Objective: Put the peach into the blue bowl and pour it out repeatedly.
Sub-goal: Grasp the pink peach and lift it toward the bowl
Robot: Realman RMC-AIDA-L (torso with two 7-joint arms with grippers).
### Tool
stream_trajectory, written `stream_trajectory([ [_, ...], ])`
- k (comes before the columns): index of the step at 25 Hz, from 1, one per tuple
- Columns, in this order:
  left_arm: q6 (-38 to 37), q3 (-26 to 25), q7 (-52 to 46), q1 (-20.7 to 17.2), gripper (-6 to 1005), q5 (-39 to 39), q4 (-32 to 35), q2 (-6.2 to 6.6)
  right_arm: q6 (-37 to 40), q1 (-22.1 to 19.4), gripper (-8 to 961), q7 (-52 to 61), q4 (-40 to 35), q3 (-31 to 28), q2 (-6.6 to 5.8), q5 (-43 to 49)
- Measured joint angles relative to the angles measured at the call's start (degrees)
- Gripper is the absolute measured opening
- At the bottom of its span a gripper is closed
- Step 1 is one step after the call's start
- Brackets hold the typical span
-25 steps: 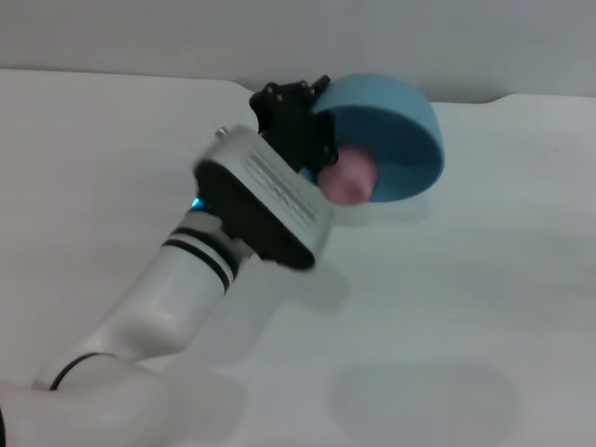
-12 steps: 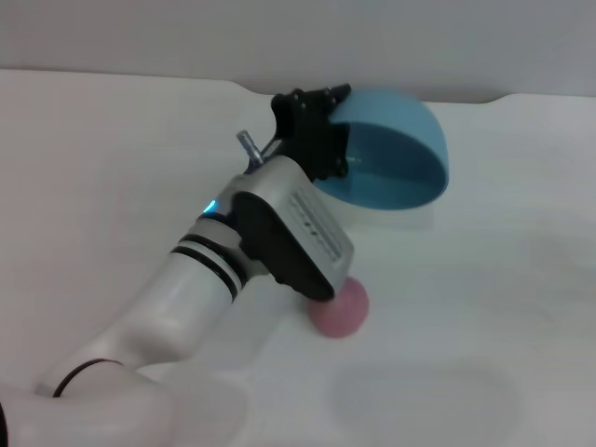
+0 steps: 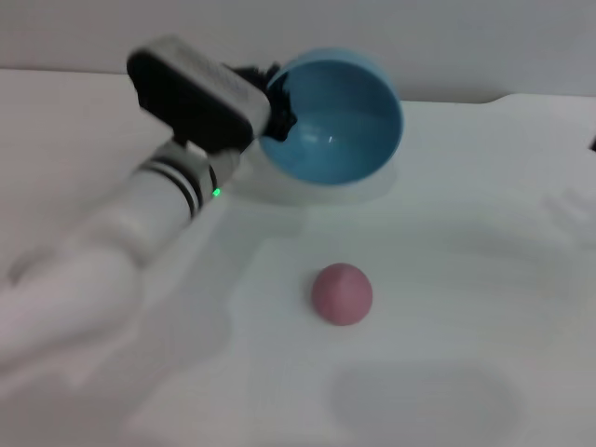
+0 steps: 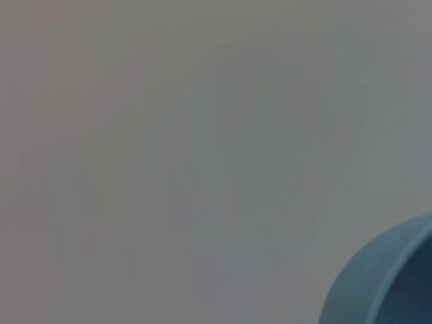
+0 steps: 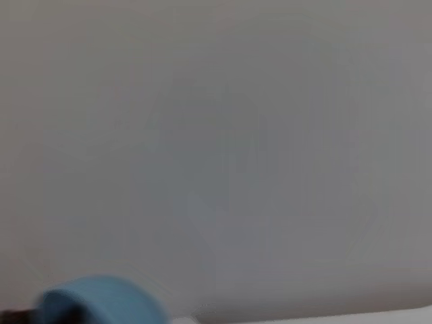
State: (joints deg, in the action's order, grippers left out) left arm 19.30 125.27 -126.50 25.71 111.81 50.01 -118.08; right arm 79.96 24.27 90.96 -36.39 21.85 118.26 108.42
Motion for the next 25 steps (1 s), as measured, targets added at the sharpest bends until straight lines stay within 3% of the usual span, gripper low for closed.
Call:
stream_trajectory([
  [2, -12.98, -7.79, -0.09, 0.23, -2, 0.01, 1.04, 0.02, -0.15, 1.31, 455, -0.01, 0.15, 2.36, 0.0, 0.03],
  [3, -24.71, -15.73, -0.33, 0.69, -2, 0.02, 1.79, 0.04, -0.3, 2.06, 455, -0.01, 0.24, 3.9, -0.01, 0.03],
  [5, -36.8, -25.68, -0.56, 1.38, -2, 0.04, 2.14, 0.09, -0.7, 3.32, 455, 0.0, 0.45, 6.81, 0.0, 0.03],
  [6, -47.65, -33.97, -0.68, 2.12, -2, 0.53, 2.12, 0.37, -0.91, 3.82, 455, 0.0, 0.53, 8.01, 0.0, 0.04],
  [7, -47.65, -33.97, -0.68, 2.12, -2, 0.53, 2.12, 0.37, -1.67, 4.56, 455, 0.01, 0.6, 9.87, 0.0, 0.04],
  [10, -63.47, -45.56, -3.17, 2.97, -2, 4.28, 2.3, 1.03, -4.22, 6.67, 454, 0.32, 1.18, 15.11, 0.04, 0.08],
  [11, -63.47, -45.56, -3.17, 2.97, -2, 4.28, 2.3, 1.03, -5.02, 7.49, 454, 0.4, 1.52, 16.98, 0.04, 0.12],
  [12, -71.29, -51.6, -6.72, 2.77, -2, 8.37, 4.07, 1.1, -5.65, 8.16, 454, 0.55, 1.77, 18.58, 0.05, 0.19],
  [14, -73.86, -53.23, -8.35, 2.48, -2, 10.24, 5.14, 1.1, -7.43, 10.01, 454, 2.09, 2.09, 23.3, 0.03, 1.12],
  [15, -79.96, -57.04, -12.51, 1.58, -1, 15.82, 8.78, 1.18, -8.25, 10.75, 454, 2.92, 2.12, 25.14, 0.04, 1.85],
  [19, -88.62, -61.08, -17.5, 0.13, -1, 23.06, 14.05, 1.13, -13.71, 14.93, 453, 6.19, 2.95, 36.49, 0.55, 5.01],
  [25, -96.61, -63.52, -18.76, -2.61, -2, 25.54, 19.64, 0.5, -22.9, 20.17, 452, 6.34, 6.4, 55.35, 1.29, 0.35],
])
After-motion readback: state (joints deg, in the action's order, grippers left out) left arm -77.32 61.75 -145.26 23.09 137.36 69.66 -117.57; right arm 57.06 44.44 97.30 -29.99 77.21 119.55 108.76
